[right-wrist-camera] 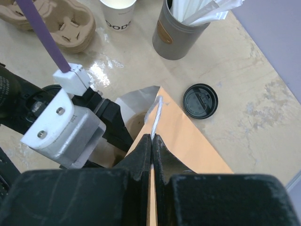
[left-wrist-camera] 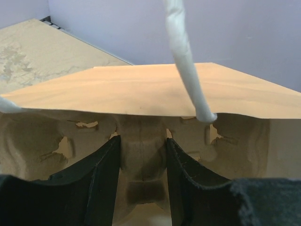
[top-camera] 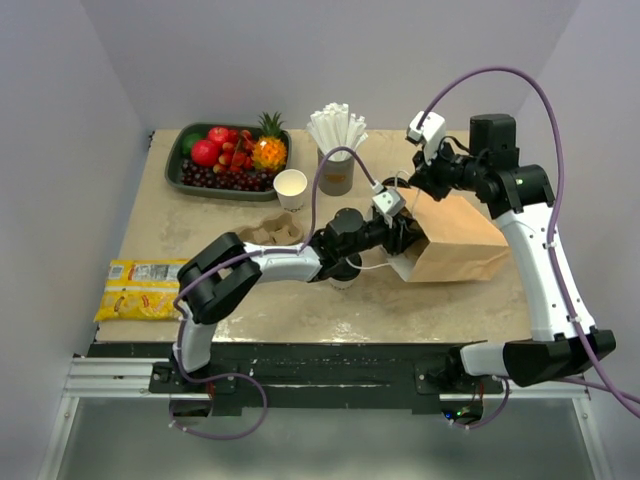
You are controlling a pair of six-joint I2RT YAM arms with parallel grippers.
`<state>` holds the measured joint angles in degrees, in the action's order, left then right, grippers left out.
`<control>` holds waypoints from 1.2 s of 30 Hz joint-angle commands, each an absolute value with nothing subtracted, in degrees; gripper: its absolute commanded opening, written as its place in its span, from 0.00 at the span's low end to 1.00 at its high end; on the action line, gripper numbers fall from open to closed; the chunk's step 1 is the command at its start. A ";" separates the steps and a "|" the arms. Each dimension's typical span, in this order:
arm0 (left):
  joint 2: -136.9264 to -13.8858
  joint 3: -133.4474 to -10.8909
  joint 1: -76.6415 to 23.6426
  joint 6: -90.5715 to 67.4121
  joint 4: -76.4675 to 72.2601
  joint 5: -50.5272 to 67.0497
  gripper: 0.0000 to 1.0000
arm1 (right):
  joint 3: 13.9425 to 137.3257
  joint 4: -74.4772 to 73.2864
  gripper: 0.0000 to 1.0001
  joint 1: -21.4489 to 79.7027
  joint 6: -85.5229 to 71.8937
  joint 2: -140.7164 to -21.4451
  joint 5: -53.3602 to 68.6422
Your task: Pack the takeout coffee
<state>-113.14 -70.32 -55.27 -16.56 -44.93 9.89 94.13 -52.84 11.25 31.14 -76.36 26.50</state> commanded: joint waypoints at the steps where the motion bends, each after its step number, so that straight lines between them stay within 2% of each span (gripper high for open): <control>1: -115.31 -72.86 -55.55 -17.31 -53.87 12.83 0.28 | 93.95 -51.85 0.00 11.34 30.24 -75.50 27.86; 6: -117.42 -75.05 -55.81 -18.28 -55.90 14.68 0.31 | 95.10 -52.38 0.00 11.42 29.01 -76.02 28.92; 17: -120.06 -78.48 -56.42 -19.87 -59.15 12.39 0.31 | 96.33 -52.47 0.00 11.34 26.72 -76.99 29.88; 23: -120.76 -79.19 -56.86 -18.81 -59.06 11.60 0.37 | 97.47 -52.38 0.00 11.34 25.93 -77.34 29.88; 30: -121.11 -79.54 -57.22 -18.28 -57.57 11.60 0.50 | 97.65 -52.56 0.00 11.34 25.84 -77.52 29.62; 36: -120.76 -79.28 -57.22 -18.19 -57.30 12.04 0.54 | 97.03 -52.38 0.00 11.25 25.84 -77.34 29.36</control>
